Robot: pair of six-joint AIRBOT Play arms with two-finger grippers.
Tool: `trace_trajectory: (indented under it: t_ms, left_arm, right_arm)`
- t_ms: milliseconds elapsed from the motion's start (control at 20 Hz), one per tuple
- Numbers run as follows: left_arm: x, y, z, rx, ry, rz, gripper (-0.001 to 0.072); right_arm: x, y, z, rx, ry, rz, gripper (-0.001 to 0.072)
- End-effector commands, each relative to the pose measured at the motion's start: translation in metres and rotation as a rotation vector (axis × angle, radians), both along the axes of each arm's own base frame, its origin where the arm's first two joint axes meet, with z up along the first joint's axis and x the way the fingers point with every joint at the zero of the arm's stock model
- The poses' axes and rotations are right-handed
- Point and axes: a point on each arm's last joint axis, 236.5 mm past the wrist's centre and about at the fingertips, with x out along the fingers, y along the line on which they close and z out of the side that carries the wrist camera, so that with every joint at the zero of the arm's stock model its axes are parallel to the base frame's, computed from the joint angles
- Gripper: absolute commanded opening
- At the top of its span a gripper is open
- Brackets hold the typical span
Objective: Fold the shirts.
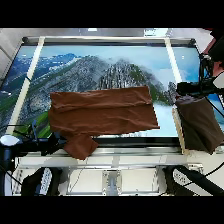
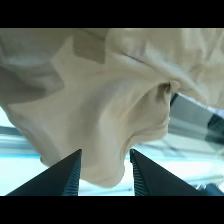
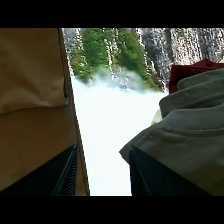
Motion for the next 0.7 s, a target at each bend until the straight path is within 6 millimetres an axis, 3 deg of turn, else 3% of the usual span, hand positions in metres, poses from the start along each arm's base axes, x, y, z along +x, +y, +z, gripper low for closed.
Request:
trace_trajectory:
  t_ms: [0,150,300,500,650]
  left_arm:
    - [0.003,0.002,-0.007,0.017,-0.001,0.029,0.0368]
    - [-0.001,-0.004,-0.014,0.075,-0.003,-0.053,0.0368]
    - [0.025,-0.001,-0.014,0.164,-0.117,-0.073,0.0363]
    - [-0.007,0.006,-0.036,0.217,0.060,-0.156,0.0363]
    - [-0.018,-0.005,-0.031,0.152,0.139,-0.177,0.0363]
  right_arm:
    - [0.004,0.003,0.003,0.015,-0.021,0.003,0.0390]
    - [0.007,0.007,0.005,0.036,-0.036,0.004,0.0390]
    - [0.008,0.011,0.006,0.051,-0.041,0.005,0.0390]
    - [0.009,0.012,0.007,0.056,-0.048,0.005,0.0390]
    - [0.009,0.012,0.008,0.060,-0.049,0.005,0.0390]
